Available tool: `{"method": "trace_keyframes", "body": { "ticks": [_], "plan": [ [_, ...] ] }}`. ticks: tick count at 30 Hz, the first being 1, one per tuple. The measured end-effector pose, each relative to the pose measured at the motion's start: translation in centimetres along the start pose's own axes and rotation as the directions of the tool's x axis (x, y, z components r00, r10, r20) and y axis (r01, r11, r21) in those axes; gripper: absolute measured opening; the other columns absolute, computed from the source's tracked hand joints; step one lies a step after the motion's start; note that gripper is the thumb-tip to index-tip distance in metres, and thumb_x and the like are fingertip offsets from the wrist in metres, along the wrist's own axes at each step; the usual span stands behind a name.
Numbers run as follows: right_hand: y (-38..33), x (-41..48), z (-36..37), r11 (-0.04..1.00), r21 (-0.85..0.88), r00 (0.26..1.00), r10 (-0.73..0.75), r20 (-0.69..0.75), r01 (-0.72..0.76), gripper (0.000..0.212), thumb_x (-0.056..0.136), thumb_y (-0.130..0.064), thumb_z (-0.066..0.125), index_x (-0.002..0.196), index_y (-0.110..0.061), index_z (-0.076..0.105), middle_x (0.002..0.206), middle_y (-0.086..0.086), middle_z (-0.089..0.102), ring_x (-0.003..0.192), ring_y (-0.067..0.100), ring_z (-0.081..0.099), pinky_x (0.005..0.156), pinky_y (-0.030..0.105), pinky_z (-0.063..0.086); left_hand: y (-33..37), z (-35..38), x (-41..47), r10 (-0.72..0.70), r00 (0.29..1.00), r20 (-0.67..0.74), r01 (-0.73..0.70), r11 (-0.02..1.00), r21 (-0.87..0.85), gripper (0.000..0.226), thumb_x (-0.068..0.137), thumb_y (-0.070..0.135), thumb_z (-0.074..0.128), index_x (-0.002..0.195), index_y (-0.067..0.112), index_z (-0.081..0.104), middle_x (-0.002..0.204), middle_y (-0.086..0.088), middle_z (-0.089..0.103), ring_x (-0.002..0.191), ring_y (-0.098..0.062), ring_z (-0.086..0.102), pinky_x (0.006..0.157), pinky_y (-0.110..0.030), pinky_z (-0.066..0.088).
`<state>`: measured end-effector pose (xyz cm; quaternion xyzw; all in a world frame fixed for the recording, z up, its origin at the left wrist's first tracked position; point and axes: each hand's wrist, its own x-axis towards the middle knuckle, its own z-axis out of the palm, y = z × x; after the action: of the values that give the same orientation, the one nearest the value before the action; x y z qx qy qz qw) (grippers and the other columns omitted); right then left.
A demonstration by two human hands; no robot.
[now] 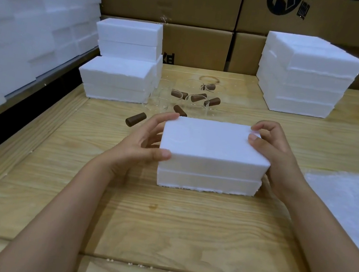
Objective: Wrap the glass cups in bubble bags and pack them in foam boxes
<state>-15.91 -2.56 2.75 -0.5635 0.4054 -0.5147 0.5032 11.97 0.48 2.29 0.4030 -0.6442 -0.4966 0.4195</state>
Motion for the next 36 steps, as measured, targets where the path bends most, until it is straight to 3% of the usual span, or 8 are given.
{"method": "trace_keyframes", "body": {
  "ticks": [5, 9, 14, 18, 22, 27, 31, 36],
  "plan": [
    [0.7, 0.0, 0.2, 0.996, -0.022, 0.992, -0.089, -0.092, 0.087, 0.010, 0.091, -0.035, 0.058, 0.081, -0.032, 0.057, 0.070, -0.017, 0.056, 0.056, 0.001, 0.050, 0.045, 0.016, 0.039, 0.3, -0.4, -0.3, -0.027, 0.999, 0.020, 0.027, 0.999, 0.028, 0.084, 0.056, 0.031, 0.079, 0.133, 0.034, 0.044, 0.136, 0.007, 0.055, 0.122, -0.006, 0.054, 0.091, -0.023, 0.049],
    [0.9, -0.1, -1.6, 0.992, -0.117, 0.987, -0.038, 0.154, 0.057, 0.039, 0.069, -0.070, 0.060, 0.097, -0.043, 0.056, 0.087, -0.008, 0.060, 0.061, 0.003, 0.053, 0.051, 0.014, 0.041, 0.1, -0.5, -0.3, -0.080, 0.992, 0.099, 0.067, 0.989, 0.130, 0.101, 0.056, 0.014, 0.086, 0.136, 0.042, 0.031, 0.129, 0.021, 0.054, 0.119, -0.001, 0.054, 0.091, -0.019, 0.048],
    [0.7, -0.5, -3.6, 0.946, -0.323, 0.887, 0.125, 0.445, 0.028, 0.088, 0.056, -0.041, 0.079, 0.125, -0.060, 0.029, 0.114, -0.038, 0.053, 0.091, 0.000, 0.064, 0.071, 0.016, 0.051, -0.7, -0.2, -0.1, -0.095, 0.987, 0.132, 0.050, 0.950, 0.308, 0.120, 0.058, 0.009, 0.090, 0.139, 0.047, 0.010, 0.111, 0.049, 0.042, 0.106, 0.019, 0.050, 0.083, -0.003, 0.041],
    [0.9, -0.8, -3.3, 0.883, -0.467, 0.870, 0.205, 0.450, 0.034, 0.118, 0.046, -0.038, 0.089, 0.125, -0.072, 0.008, 0.126, -0.029, 0.040, 0.104, 0.016, 0.062, 0.088, 0.028, 0.054, -1.0, -0.2, -0.1, -0.098, 0.988, 0.123, 0.051, 0.938, 0.344, 0.123, 0.056, 0.015, 0.090, 0.138, 0.051, 0.005, 0.107, 0.052, 0.041, 0.107, 0.018, 0.049, 0.086, -0.003, 0.040],
    [1.0, -0.8, -3.0, 0.876, -0.478, 0.903, 0.154, 0.400, 0.062, 0.117, 0.047, -0.038, 0.088, 0.130, -0.067, 0.011, 0.118, -0.027, 0.046, 0.105, 0.029, 0.060, 0.090, 0.045, 0.054, -0.9, -0.2, -0.1, -0.057, 0.996, 0.066, 0.035, 0.953, 0.301, 0.116, 0.052, 0.020, 0.089, 0.136, 0.053, 0.016, 0.109, 0.046, 0.047, 0.107, 0.011, 0.055, 0.087, -0.010, 0.045],
    [0.4, -0.6, -2.8, 0.901, -0.425, 0.934, 0.078, 0.348, 0.083, 0.109, 0.045, -0.040, 0.086, 0.131, -0.061, 0.022, 0.117, -0.024, 0.051, 0.098, 0.002, 0.062, 0.076, 0.020, 0.053, -0.4, -0.5, 0.1, -0.029, 0.999, 0.028, 0.023, 0.981, 0.195, 0.109, 0.049, 0.024, 0.086, 0.136, 0.051, 0.027, 0.110, 0.028, 0.060, 0.108, -0.008, 0.061, 0.085, -0.026, 0.053],
    [-0.8, -0.8, -2.4, 0.939, -0.338, 0.930, 0.070, 0.360, 0.061, 0.086, 0.054, -0.048, 0.077, 0.126, -0.058, 0.032, 0.111, -0.033, 0.055, 0.104, -0.007, 0.056, 0.076, 0.009, 0.047, 0.2, -0.7, 0.3, -0.035, 0.999, 0.002, 0.035, 0.995, 0.093, 0.097, 0.052, 0.035, 0.079, 0.137, 0.048, 0.032, 0.112, 0.025, 0.065, 0.106, 0.000, 0.061, 0.080, -0.015, 0.050],
    [-1.2, -0.8, -1.7, 0.955, -0.297, 0.932, 0.110, 0.346, -0.003, 0.077, 0.061, -0.057, 0.069, 0.130, -0.052, 0.036, 0.120, -0.026, 0.058, 0.104, 0.000, 0.060, 0.076, 0.021, 0.051, 0.3, -0.5, 0.8, -0.078, 0.997, -0.004, 0.078, 0.997, -0.015, 0.082, 0.057, 0.041, 0.070, 0.135, 0.038, 0.043, 0.117, 0.014, 0.066, 0.103, -0.011, 0.065, 0.075, -0.026, 0.053]
  ]
}}
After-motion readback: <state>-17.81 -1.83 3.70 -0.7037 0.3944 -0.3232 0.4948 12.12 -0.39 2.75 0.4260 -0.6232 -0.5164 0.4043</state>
